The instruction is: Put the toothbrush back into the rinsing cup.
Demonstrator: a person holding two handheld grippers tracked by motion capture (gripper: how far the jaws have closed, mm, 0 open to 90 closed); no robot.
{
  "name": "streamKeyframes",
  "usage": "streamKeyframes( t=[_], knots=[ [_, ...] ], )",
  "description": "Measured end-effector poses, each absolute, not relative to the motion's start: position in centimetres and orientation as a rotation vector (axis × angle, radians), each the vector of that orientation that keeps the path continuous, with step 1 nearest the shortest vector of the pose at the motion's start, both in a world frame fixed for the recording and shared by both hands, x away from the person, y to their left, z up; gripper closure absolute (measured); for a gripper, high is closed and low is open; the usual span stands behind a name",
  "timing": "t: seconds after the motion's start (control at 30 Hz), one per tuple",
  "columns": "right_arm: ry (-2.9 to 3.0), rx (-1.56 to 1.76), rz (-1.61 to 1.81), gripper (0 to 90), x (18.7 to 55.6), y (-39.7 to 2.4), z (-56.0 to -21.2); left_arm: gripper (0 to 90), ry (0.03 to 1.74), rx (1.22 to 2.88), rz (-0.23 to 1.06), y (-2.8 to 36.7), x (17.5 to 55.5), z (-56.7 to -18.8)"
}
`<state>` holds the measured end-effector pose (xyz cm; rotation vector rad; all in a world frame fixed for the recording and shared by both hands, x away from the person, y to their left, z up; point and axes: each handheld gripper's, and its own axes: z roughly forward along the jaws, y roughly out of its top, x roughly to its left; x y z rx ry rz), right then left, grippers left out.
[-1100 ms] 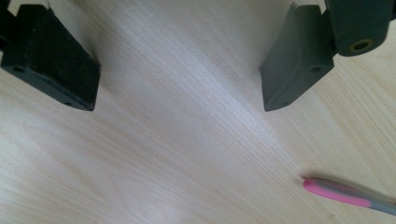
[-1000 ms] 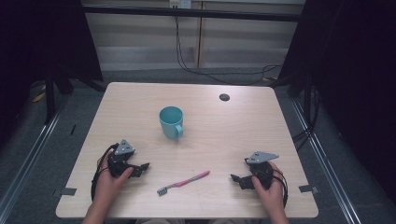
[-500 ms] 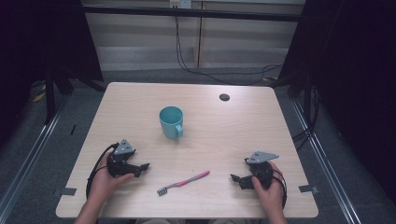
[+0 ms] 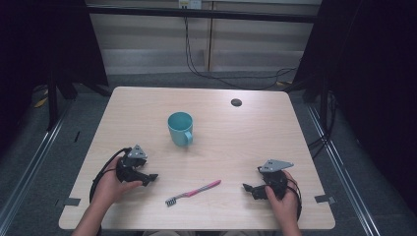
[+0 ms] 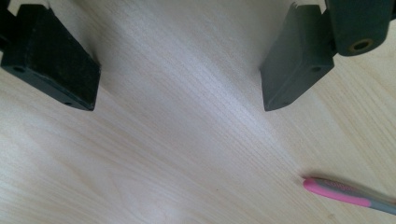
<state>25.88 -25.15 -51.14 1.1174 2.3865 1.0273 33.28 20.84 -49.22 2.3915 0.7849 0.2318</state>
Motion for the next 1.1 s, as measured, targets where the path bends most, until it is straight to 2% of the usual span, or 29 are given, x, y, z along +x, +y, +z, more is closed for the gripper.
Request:
streamKeyframes(
  t=[0.3,1.1],
  knots=[
    [2.386,1.117,1.027,11.4,25.9,-25.2,-51.1,27.3,0.715,2.477,0.135,19.2,33.0,-47.7],
    [2.386,1.118,1.027,11.4,25.9,-25.2,-51.1,32.0,0.618,2.577,0.052,15.5,33.3,-45.5]
  ],
)
